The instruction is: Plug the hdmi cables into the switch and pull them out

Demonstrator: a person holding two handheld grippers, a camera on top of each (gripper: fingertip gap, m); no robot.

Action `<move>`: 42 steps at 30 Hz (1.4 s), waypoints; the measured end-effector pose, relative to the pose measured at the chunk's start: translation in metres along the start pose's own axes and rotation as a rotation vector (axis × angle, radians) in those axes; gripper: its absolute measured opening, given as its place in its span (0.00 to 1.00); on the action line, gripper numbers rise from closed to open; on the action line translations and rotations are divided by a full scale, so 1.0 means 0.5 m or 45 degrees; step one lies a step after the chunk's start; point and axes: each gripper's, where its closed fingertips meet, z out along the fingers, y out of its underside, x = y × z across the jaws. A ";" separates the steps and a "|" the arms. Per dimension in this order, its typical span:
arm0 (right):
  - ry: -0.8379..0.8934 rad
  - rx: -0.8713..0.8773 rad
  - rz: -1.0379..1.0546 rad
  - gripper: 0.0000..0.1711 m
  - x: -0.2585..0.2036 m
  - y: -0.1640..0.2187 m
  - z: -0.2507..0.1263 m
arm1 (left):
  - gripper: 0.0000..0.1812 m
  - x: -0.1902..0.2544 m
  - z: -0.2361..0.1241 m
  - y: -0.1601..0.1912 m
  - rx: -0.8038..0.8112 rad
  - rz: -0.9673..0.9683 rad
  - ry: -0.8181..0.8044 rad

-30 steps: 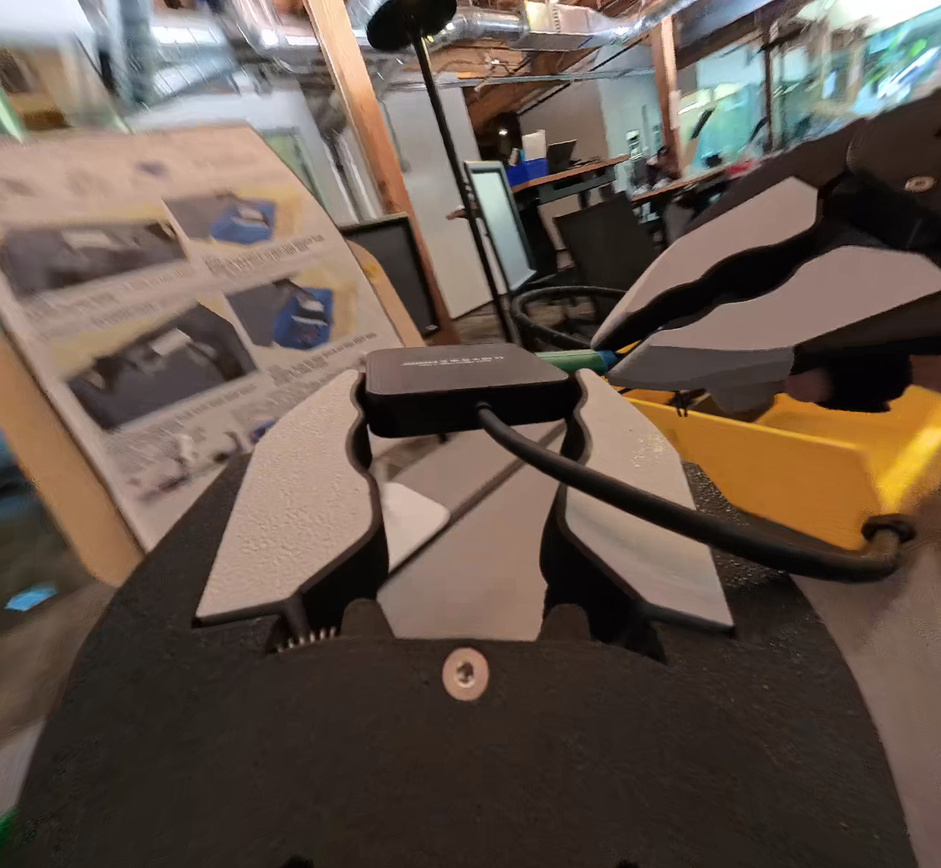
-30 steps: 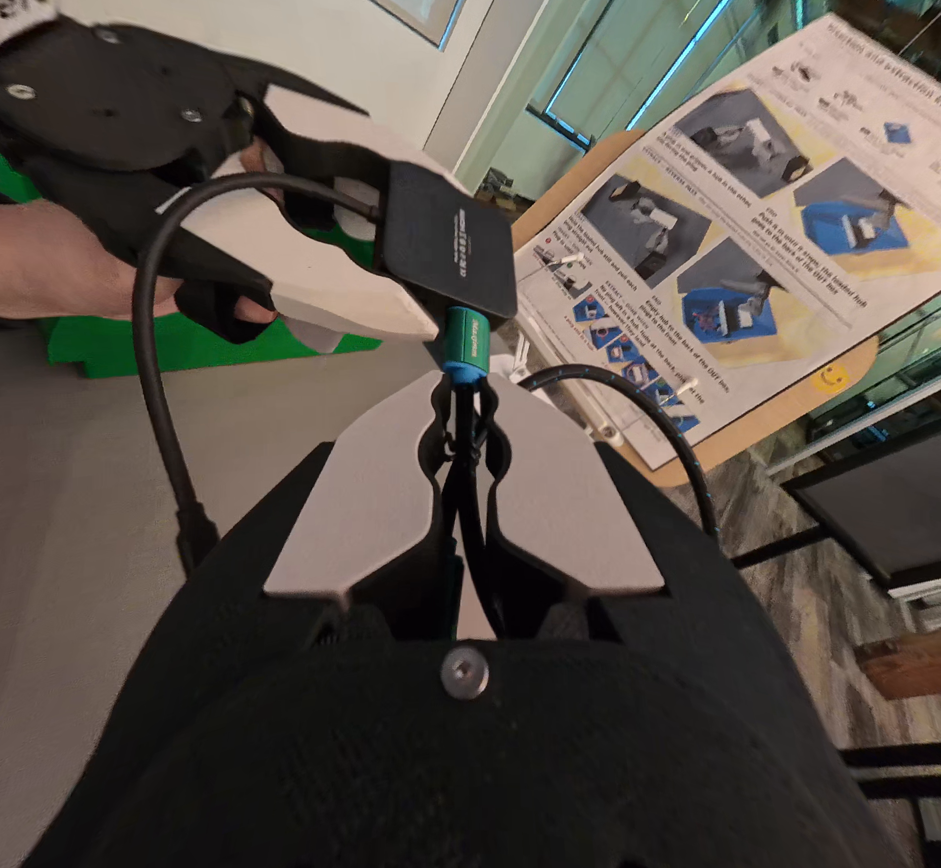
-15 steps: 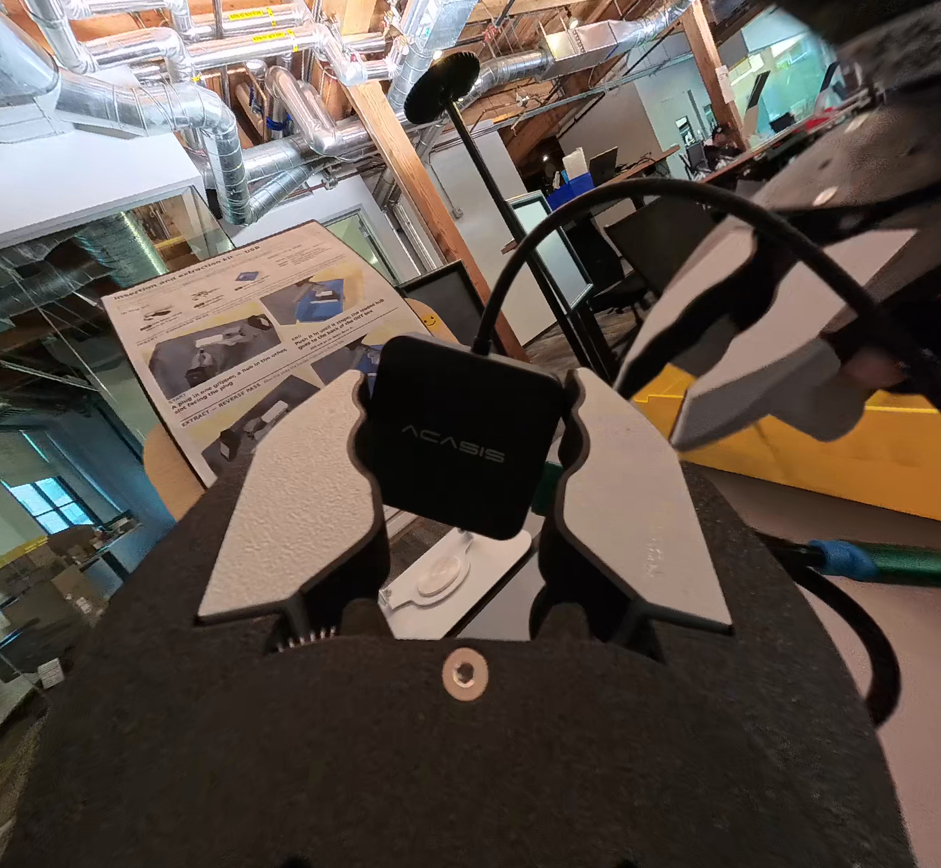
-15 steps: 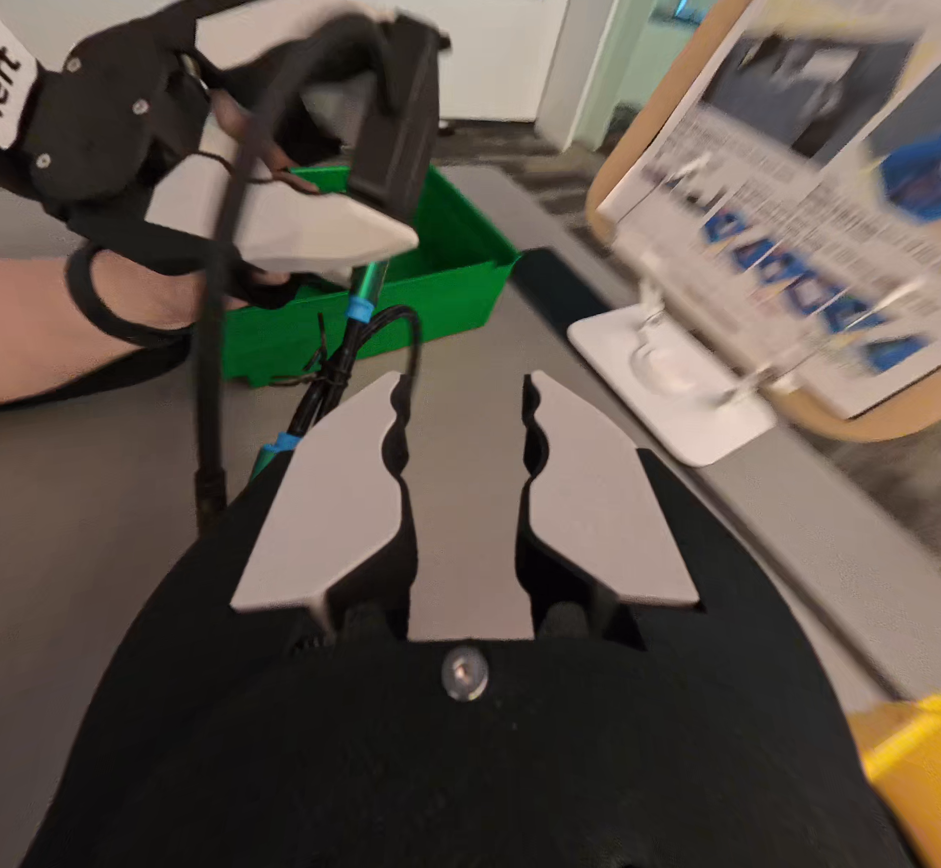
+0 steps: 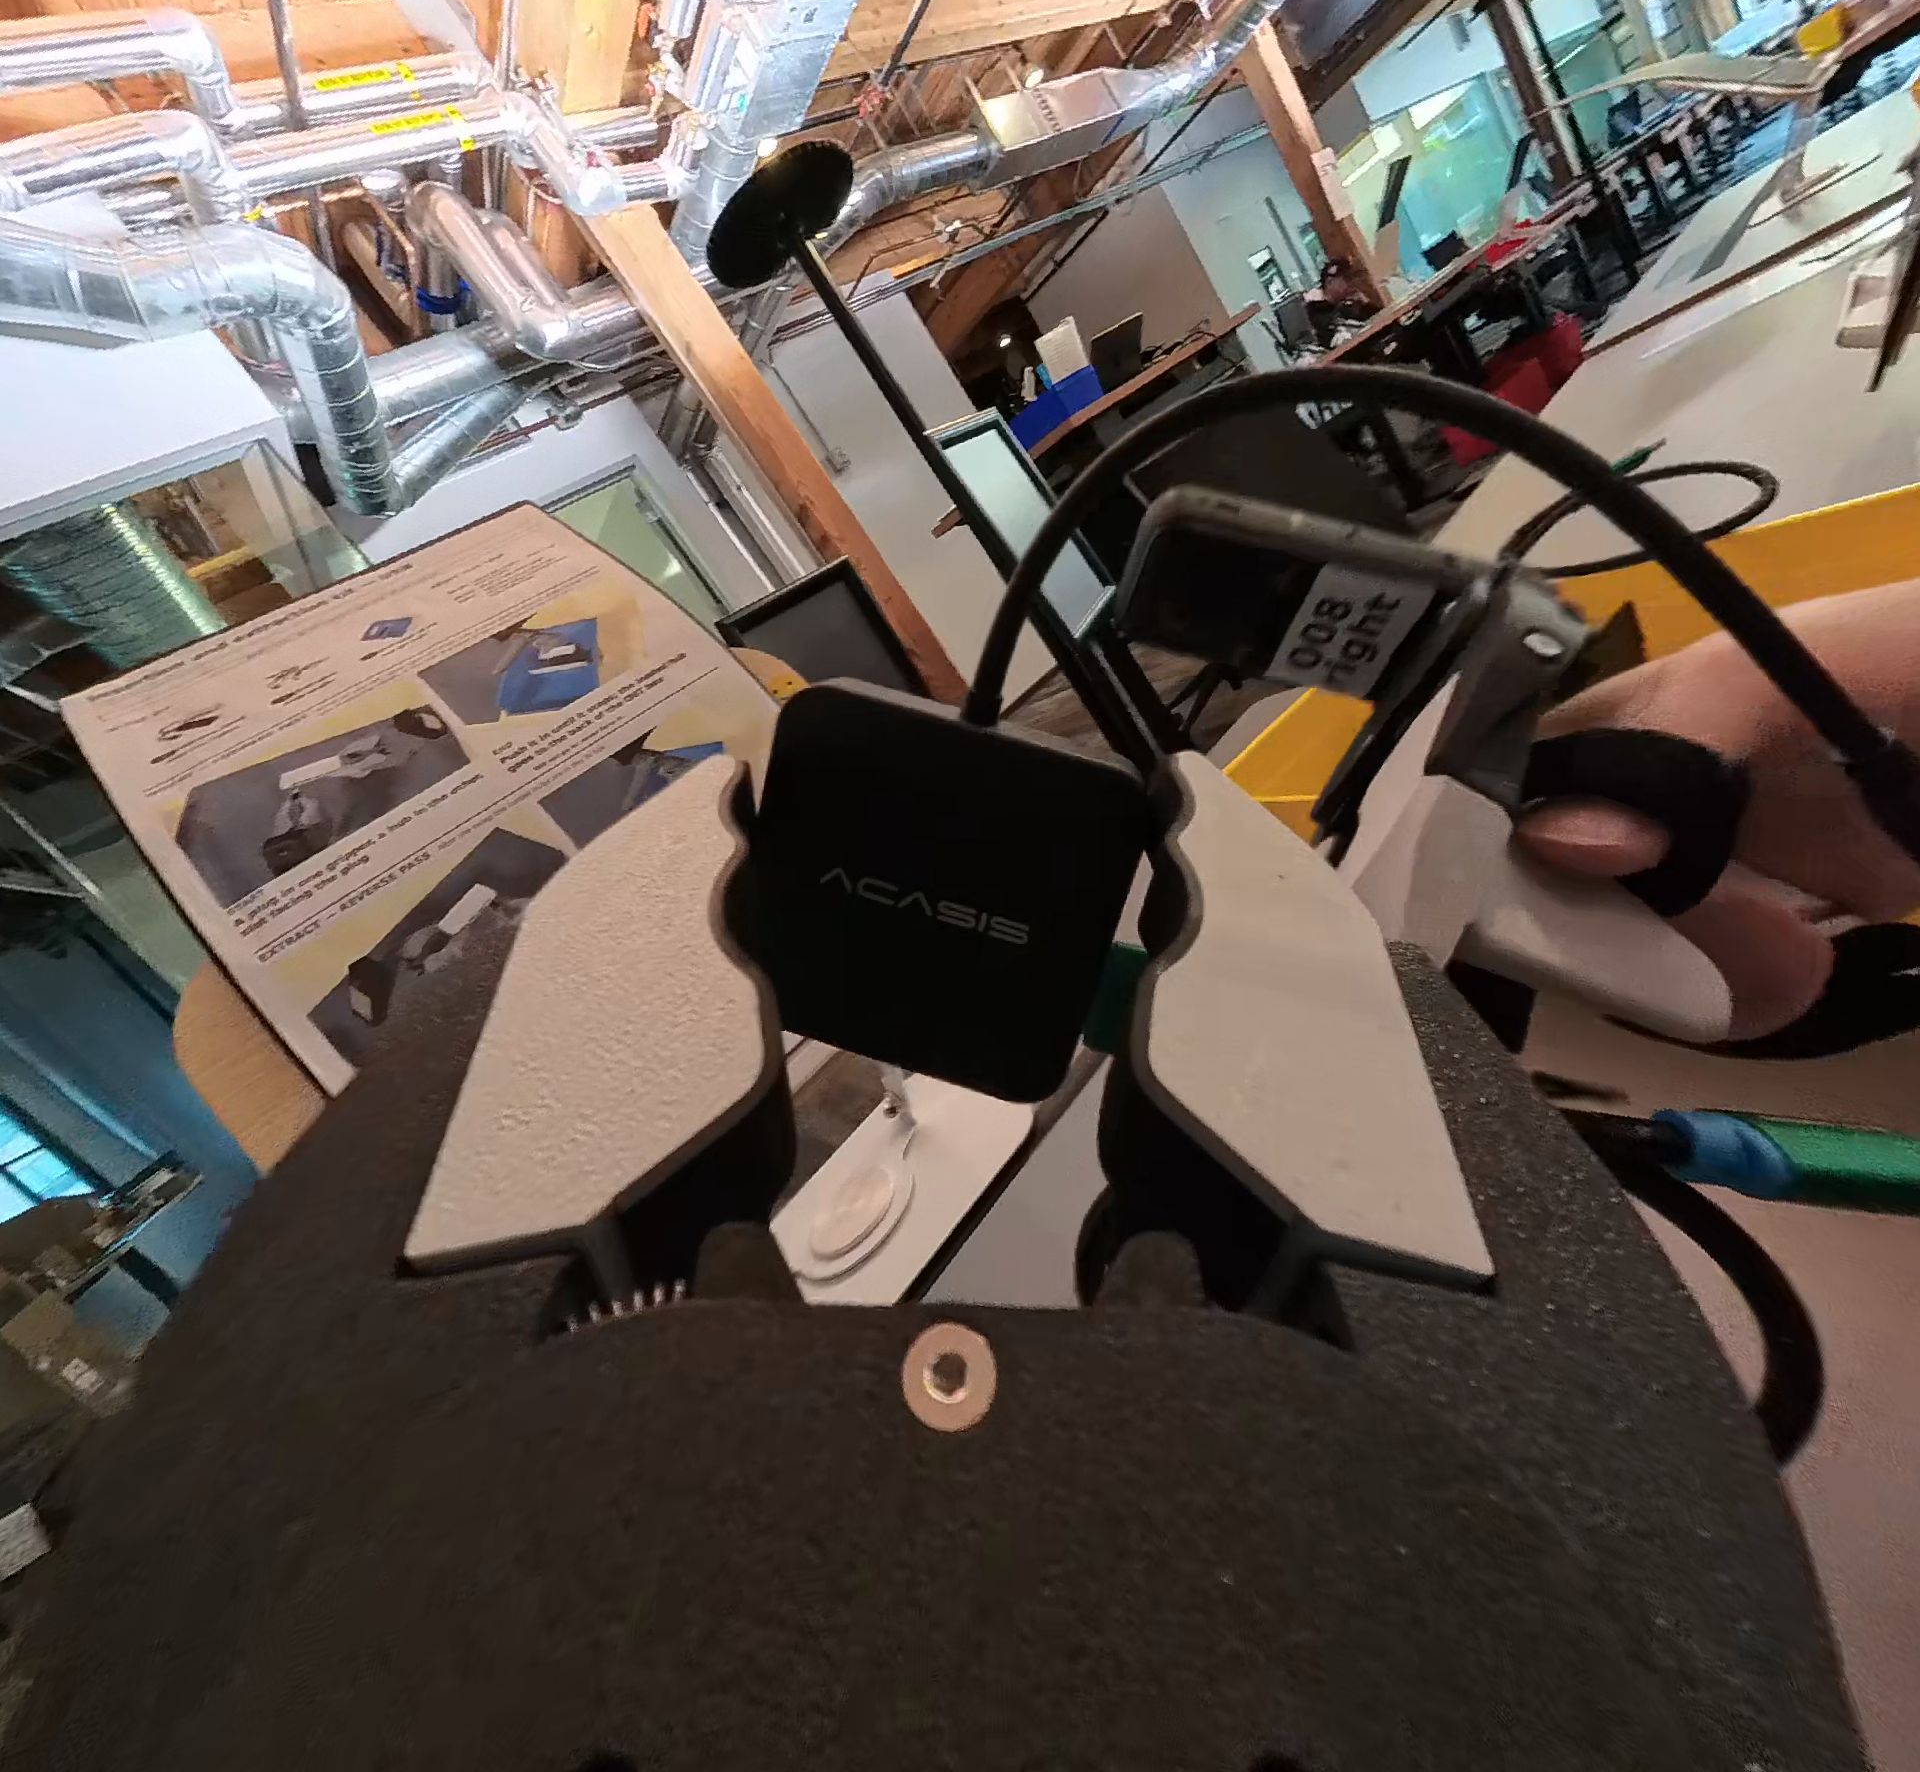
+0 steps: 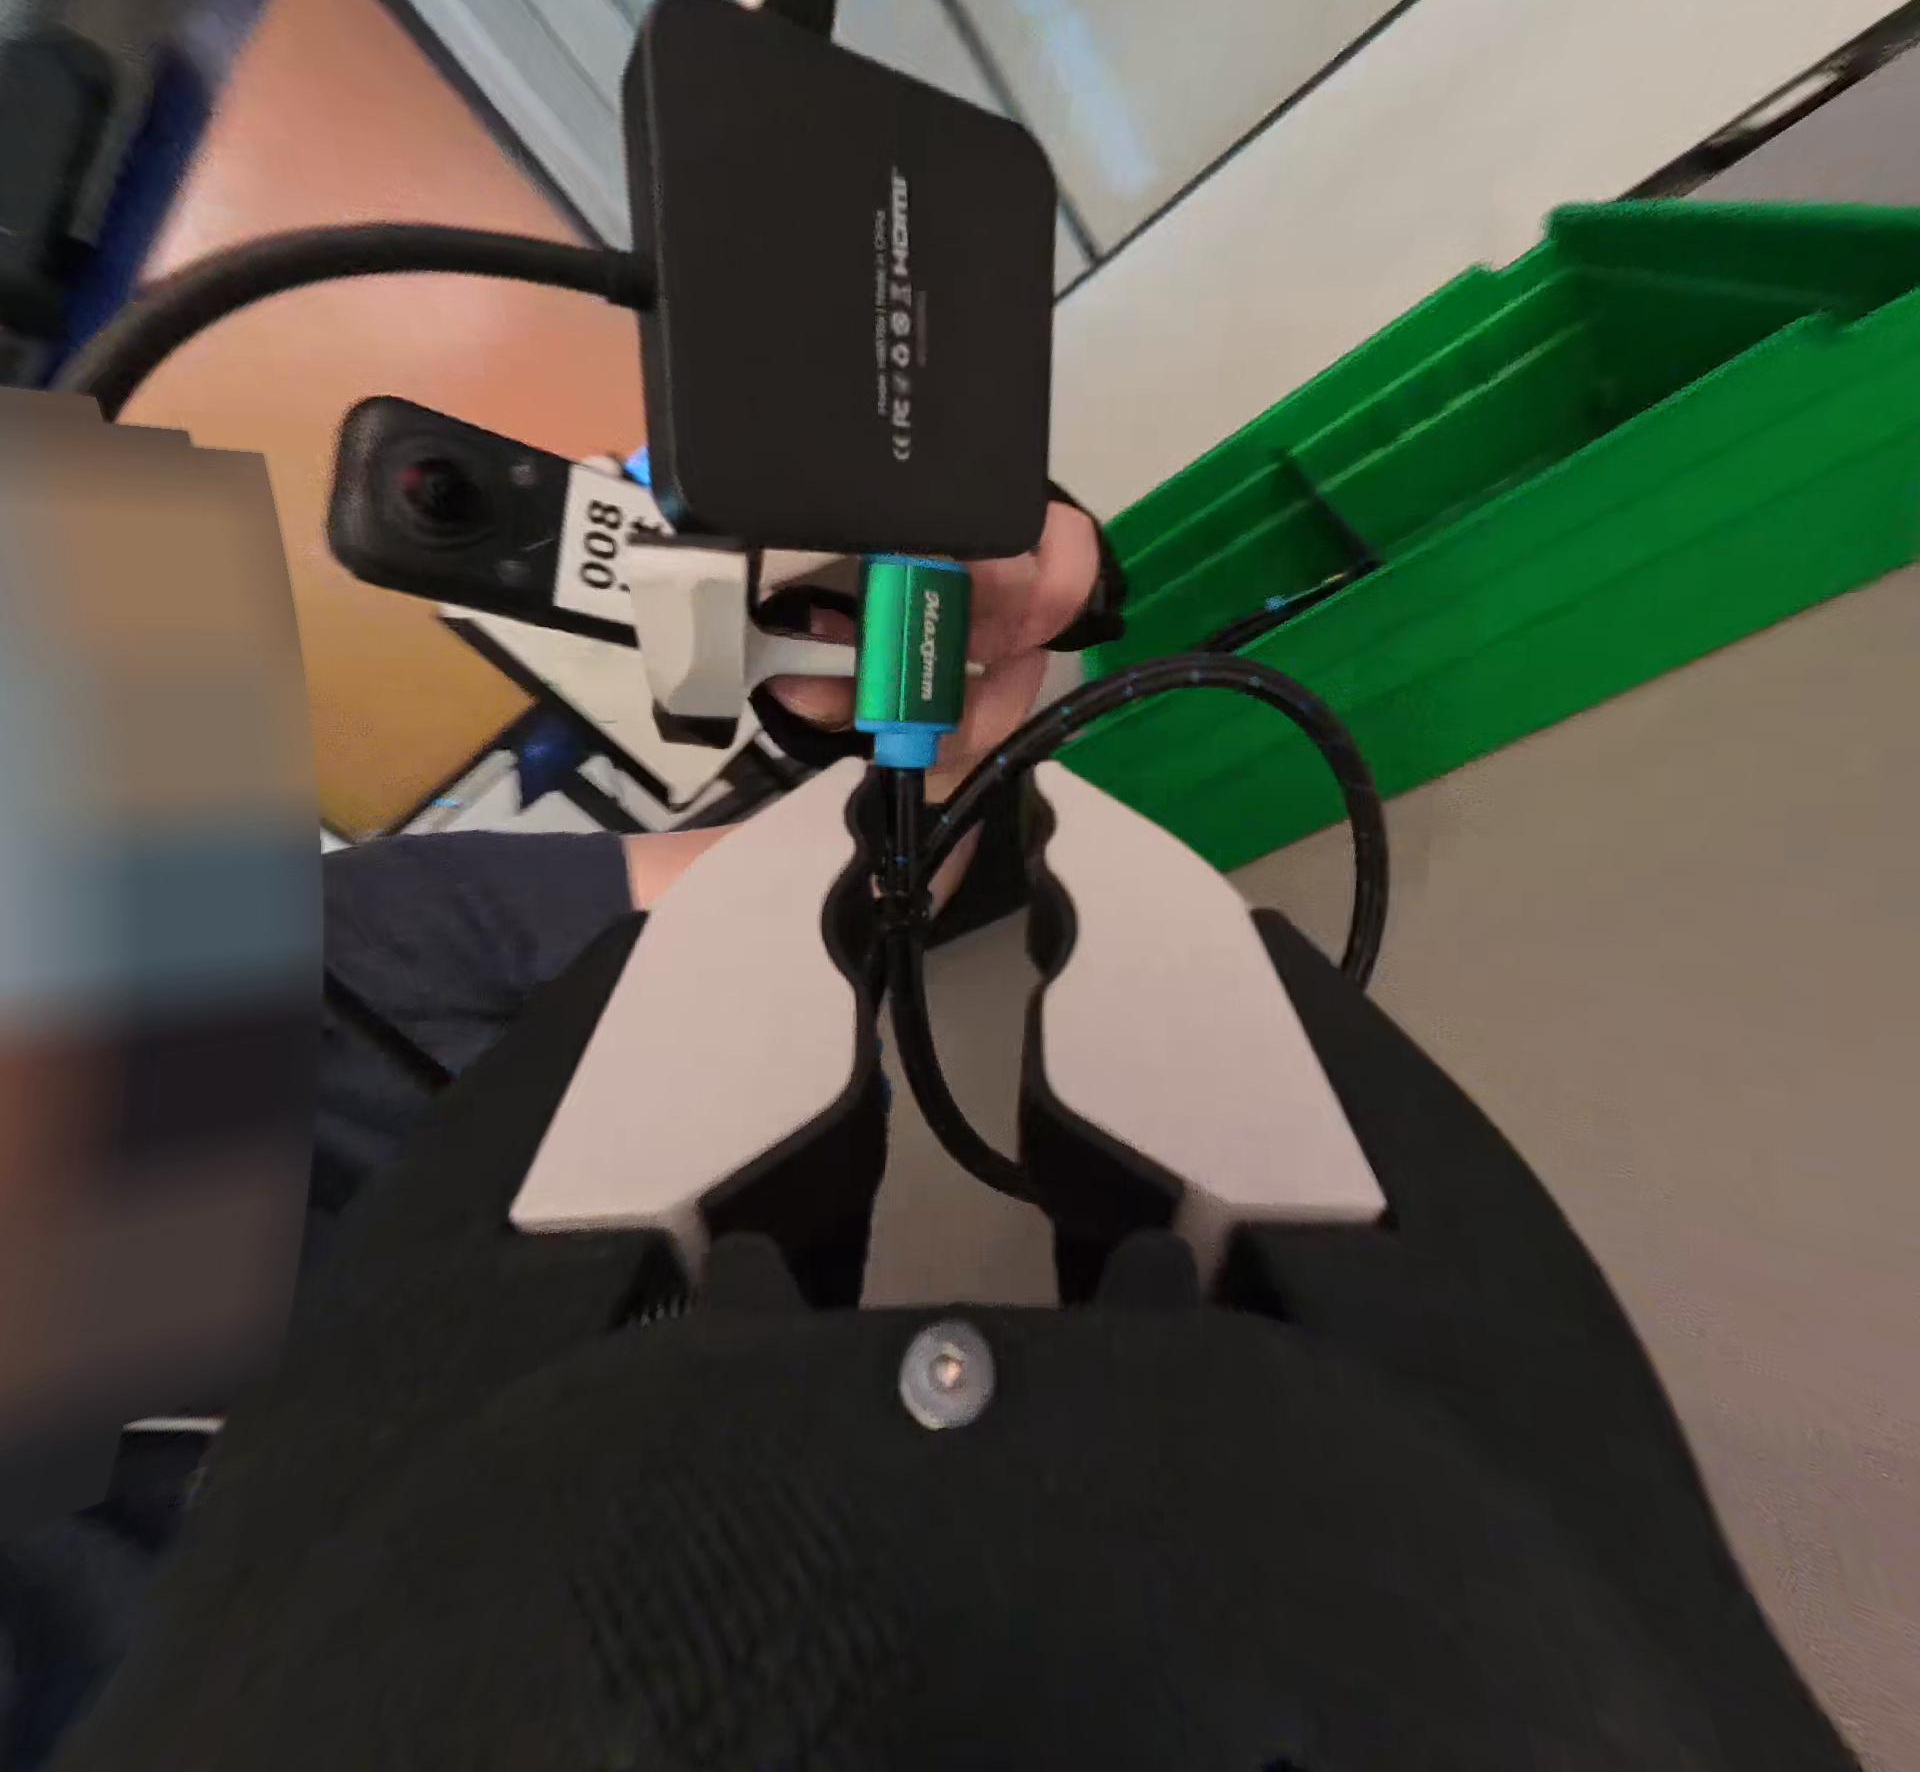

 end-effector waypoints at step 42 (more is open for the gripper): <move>2.209 -1.067 -1.033 0.17 0.224 -0.035 -0.757 | 0.33 -0.057 -0.012 0.043 -0.257 -0.226 0.104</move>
